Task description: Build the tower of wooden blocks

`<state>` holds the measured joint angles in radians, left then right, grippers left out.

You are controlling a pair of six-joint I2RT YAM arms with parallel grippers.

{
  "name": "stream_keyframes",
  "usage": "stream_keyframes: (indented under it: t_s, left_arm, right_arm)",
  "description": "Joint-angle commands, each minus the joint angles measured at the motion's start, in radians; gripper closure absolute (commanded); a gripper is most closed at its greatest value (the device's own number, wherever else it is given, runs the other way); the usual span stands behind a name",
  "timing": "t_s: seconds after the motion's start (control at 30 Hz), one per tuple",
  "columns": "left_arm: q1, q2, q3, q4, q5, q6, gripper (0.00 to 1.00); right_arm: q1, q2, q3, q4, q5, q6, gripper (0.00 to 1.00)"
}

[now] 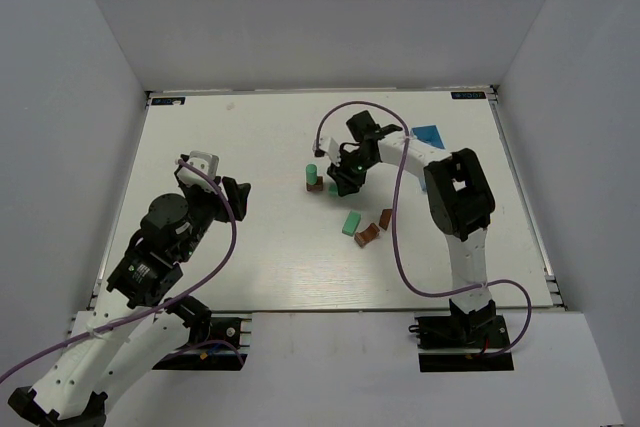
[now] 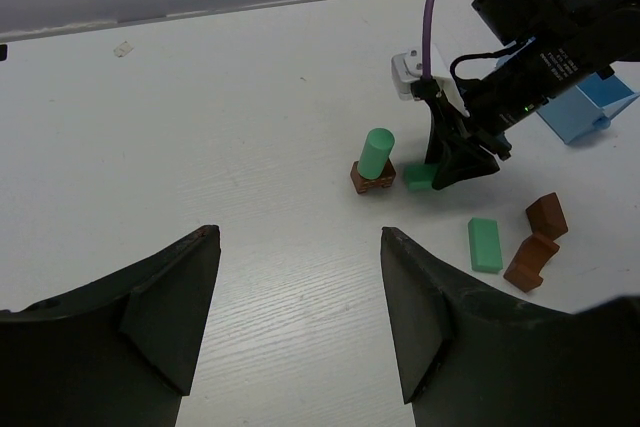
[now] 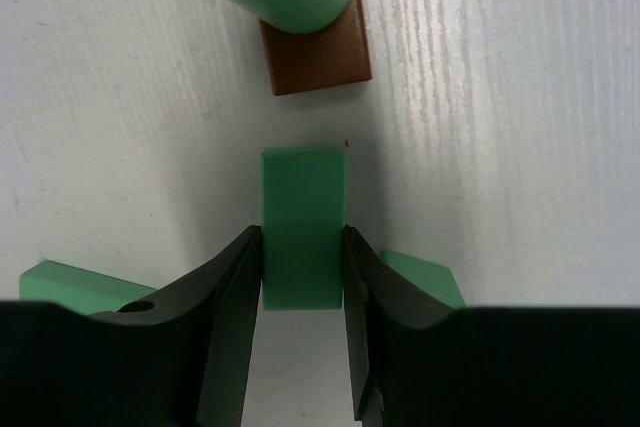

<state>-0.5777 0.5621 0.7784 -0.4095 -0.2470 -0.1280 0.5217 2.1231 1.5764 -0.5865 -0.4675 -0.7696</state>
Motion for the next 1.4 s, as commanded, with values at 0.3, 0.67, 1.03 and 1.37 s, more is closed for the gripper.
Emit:
stream_keyframes:
  t_s: [0.3,0.67,1.03,1.37]
  left_arm:
    - [0.006,0.001,0.007,0.0,0.002,-0.002,0.23]
    - [0.006,0.01,0.007,0.0,-0.008,-0.002,0.23]
    - [0.006,0.01,0.007,0.0,-0.008,0.007,0.23]
    - [0.006,0.01,0.007,0.0,-0.008,0.007,0.23]
  right_arm:
    - [-0.014,0.018,0.031,0.063,0.013,-0.152,1.0]
    - [-0.009,0.051,0.062,0.011,-0.031,-0.307,1.0]
    - [-0.005,0.078,0.103,-0.016,-0.045,-0.323,1.0]
    - [0.008,0.066,0.085,-0.019,-0.06,-0.318,1.0]
